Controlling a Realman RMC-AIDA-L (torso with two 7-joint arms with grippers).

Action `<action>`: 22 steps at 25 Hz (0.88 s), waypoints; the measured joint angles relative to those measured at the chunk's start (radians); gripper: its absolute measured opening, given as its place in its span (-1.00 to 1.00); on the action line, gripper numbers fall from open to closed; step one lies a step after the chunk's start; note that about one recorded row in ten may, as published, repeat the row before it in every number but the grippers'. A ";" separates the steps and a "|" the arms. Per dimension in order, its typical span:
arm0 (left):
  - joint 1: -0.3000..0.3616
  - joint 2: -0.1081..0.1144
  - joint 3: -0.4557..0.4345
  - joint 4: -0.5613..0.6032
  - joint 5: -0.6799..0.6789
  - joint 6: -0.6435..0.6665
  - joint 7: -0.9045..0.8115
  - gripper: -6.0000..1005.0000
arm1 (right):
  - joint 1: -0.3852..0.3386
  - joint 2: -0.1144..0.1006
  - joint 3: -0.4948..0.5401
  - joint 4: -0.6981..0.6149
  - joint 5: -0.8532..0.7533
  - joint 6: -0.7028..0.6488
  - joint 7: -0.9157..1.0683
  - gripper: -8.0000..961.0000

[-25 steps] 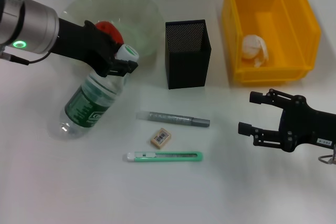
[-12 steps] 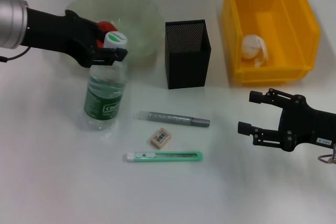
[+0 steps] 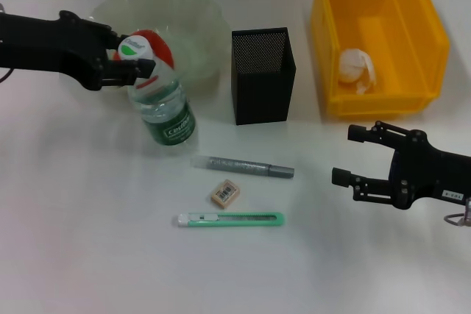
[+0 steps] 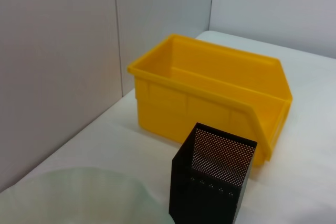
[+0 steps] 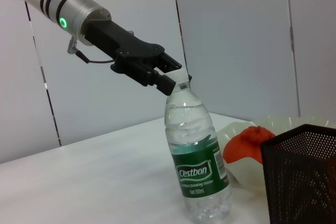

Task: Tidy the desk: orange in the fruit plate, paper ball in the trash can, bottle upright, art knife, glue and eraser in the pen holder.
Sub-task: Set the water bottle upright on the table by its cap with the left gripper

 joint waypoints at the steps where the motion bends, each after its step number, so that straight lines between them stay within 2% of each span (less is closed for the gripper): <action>1: 0.002 -0.001 -0.009 -0.002 -0.001 0.003 0.004 -0.11 | 0.001 0.000 0.000 0.000 0.000 0.000 0.001 0.72; 7: 0.038 0.002 -0.027 -0.004 -0.055 0.008 0.028 -0.12 | 0.003 0.000 0.002 0.001 0.000 -0.004 0.004 0.72; 16: 0.096 0.002 -0.105 -0.005 -0.099 0.017 0.072 -0.11 | 0.005 0.000 0.001 0.001 0.000 -0.008 0.004 0.72; 22: 0.103 0.002 -0.154 -0.017 -0.103 0.014 0.088 -0.11 | 0.005 0.000 -0.001 0.001 0.000 -0.008 0.005 0.72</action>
